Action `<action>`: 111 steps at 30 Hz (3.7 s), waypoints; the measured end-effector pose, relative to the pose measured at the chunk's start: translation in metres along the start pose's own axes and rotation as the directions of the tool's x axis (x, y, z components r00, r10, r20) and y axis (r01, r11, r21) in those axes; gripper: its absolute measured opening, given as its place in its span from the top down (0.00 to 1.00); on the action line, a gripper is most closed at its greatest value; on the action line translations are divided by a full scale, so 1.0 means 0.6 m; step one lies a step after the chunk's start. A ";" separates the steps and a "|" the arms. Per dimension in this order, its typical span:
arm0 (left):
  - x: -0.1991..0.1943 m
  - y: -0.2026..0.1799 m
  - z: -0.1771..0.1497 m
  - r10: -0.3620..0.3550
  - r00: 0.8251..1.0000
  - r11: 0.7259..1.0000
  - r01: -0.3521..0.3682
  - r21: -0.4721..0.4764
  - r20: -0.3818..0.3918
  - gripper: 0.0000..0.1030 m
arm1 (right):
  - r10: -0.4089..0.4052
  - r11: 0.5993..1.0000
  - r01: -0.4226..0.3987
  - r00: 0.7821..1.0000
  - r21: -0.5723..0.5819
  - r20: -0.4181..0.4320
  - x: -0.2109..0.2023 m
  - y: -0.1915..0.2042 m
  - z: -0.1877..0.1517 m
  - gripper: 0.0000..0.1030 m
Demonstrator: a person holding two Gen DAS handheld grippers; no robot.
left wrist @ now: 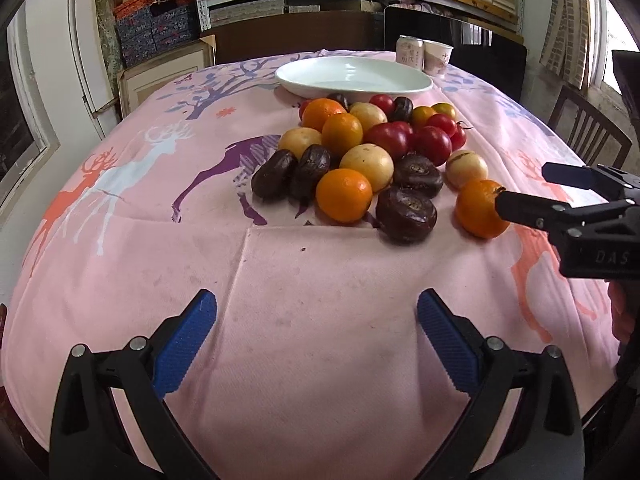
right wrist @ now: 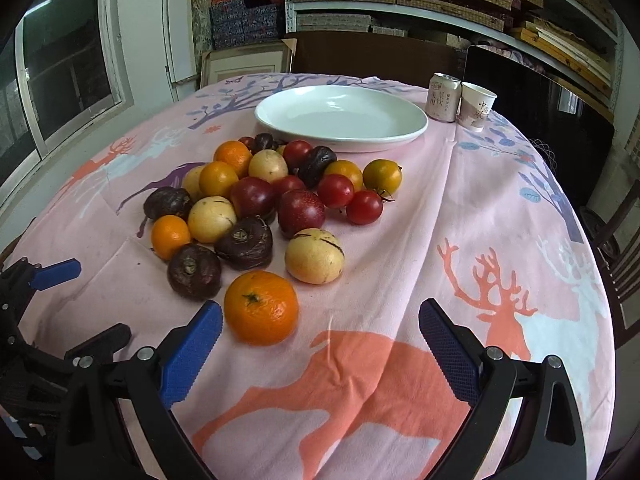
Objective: Organize fruits
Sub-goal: 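Grasp the large mandarin with the right tool while the left tool grasps a dark purple fruit, then carry the mandarin with the right tool onto the white plate while the left tool places the dark fruit there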
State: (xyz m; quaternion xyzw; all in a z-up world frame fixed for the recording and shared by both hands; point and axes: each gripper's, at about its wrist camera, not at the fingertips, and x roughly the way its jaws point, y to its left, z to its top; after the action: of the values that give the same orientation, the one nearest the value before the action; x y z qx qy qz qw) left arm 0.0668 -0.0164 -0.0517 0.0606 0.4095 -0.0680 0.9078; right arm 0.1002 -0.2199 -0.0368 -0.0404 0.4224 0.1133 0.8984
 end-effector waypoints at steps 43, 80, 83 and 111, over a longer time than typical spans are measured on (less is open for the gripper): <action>0.077 -0.116 0.070 -0.190 0.977 0.977 0.198 0.074 -0.099 0.06 | 0.076 0.994 -0.080 0.995 0.071 0.061 -0.106 -0.054 -0.078 0.57; 0.007 0.042 0.309 -0.120 0.971 0.989 0.136 -0.065 0.208 0.60 | 0.069 0.989 -0.094 0.975 0.111 0.212 -0.058 -0.091 0.149 0.57; 0.064 0.041 0.360 -0.073 0.977 0.994 0.087 -0.065 0.199 0.60 | 0.036 0.990 -0.065 0.975 0.127 0.218 -0.007 -0.109 0.202 0.57; 0.230 0.038 0.428 0.005 0.981 0.999 -0.012 0.037 0.192 0.04 | 0.031 1.000 -0.031 0.991 -0.005 0.132 0.163 -0.111 0.271 0.06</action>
State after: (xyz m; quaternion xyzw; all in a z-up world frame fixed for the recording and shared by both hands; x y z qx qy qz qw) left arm 0.3499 -0.0466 0.0148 0.0729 0.3182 -0.0775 0.9420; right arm 0.2980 -0.2405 -0.0094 -0.0274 0.3626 0.1301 0.9224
